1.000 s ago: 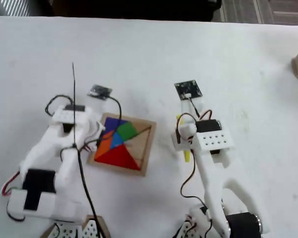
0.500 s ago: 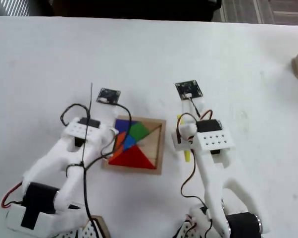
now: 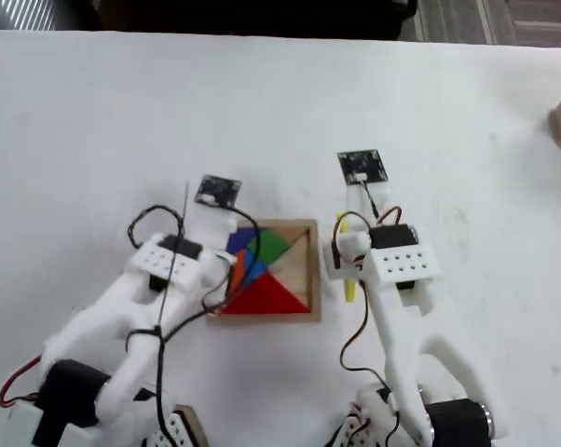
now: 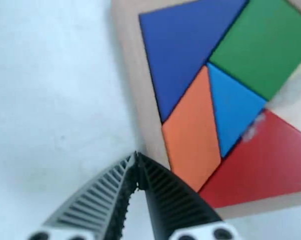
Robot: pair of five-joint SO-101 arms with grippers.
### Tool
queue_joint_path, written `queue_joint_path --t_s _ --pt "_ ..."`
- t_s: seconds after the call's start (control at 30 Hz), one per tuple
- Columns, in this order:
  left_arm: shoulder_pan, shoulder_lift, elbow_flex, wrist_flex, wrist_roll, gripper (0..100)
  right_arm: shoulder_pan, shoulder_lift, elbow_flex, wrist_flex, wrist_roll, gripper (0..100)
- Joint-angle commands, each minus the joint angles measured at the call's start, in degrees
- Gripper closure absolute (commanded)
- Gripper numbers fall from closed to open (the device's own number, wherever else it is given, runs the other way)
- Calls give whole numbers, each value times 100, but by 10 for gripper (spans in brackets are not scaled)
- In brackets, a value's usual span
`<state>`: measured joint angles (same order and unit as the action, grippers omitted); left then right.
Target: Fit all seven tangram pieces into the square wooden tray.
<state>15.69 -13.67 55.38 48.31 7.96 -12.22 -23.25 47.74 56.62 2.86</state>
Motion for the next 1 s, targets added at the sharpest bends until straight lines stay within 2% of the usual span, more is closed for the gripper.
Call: queue_joint_path --t_s 0.0,0.13,0.23,0.43,0.6,0.9,0.97 --pt "374 -400 62 -255 79 978 48 -145 -62 -110 -62 981" --pt "119 -453 -35 -299 88 978 -4 295 -334 -48 -53 981" --pt "-470 -479 -237 -299 88 978 -22 716 -633 13 -88 981" --pt "-1508 -435 -527 -545 88 978 -629 1033 -1020 224 -264 981" --pt "-1587 -435 -527 -624 88 977 -945 1042 -1046 189 -369 981" --pt "-1604 -435 -519 -624 88 977 -989 1473 -1064 -101 -378 980" --pt "-1604 -435 -519 -624 88 977 -1007 1473 -1064 -101 -378 948"
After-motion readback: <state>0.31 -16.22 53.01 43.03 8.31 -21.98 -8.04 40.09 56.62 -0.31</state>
